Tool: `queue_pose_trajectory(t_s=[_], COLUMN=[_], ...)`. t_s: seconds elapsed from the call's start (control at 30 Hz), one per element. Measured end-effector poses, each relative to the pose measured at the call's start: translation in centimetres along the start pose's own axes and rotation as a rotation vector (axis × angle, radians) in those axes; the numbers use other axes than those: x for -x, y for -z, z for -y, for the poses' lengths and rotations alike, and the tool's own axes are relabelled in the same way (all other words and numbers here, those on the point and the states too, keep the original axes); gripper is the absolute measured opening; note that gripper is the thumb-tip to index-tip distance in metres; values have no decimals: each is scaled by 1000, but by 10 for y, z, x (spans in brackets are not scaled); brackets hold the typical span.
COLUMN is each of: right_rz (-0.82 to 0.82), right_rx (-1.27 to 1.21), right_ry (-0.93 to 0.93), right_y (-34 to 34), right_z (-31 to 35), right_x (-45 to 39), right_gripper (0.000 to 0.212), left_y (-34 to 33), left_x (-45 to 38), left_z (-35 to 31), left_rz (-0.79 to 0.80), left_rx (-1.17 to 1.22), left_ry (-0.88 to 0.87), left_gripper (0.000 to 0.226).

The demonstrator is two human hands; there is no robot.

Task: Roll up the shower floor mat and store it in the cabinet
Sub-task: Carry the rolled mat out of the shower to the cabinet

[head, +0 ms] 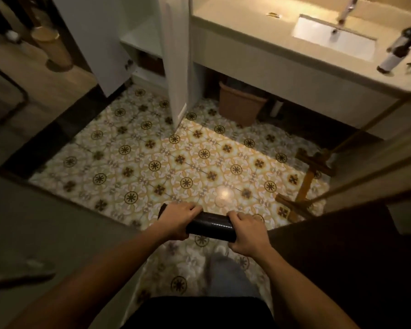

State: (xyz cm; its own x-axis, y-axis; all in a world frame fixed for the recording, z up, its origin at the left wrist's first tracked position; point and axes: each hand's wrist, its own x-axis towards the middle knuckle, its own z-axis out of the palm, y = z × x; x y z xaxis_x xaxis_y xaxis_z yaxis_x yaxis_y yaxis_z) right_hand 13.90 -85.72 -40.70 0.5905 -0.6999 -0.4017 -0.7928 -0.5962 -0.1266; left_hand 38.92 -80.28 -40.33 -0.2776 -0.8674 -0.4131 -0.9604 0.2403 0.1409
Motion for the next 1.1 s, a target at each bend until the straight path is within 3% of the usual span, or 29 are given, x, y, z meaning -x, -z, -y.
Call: queue_pose_trajectory(t_s=[0.2,0.4,0.8,1.1], right_rz=[25,75,57,132], right_rx=[79,163,142,133], right_ry=[180,328,365,351], right_y=[61,112,208,240], right_z=[-35,-19,71,152], right_x=[-126,-265,-537,-689], right_gripper=[72,69,69,72], left_y=[43,69,140,167], left_x=[-67,-109,-184,-212], left_z=[66,163,432,606], left_rz=[0,3,-6,26], left_rx=[73,157,189,156], left_ry=[122,282,346,338], left_gripper=[67,66,69,67])
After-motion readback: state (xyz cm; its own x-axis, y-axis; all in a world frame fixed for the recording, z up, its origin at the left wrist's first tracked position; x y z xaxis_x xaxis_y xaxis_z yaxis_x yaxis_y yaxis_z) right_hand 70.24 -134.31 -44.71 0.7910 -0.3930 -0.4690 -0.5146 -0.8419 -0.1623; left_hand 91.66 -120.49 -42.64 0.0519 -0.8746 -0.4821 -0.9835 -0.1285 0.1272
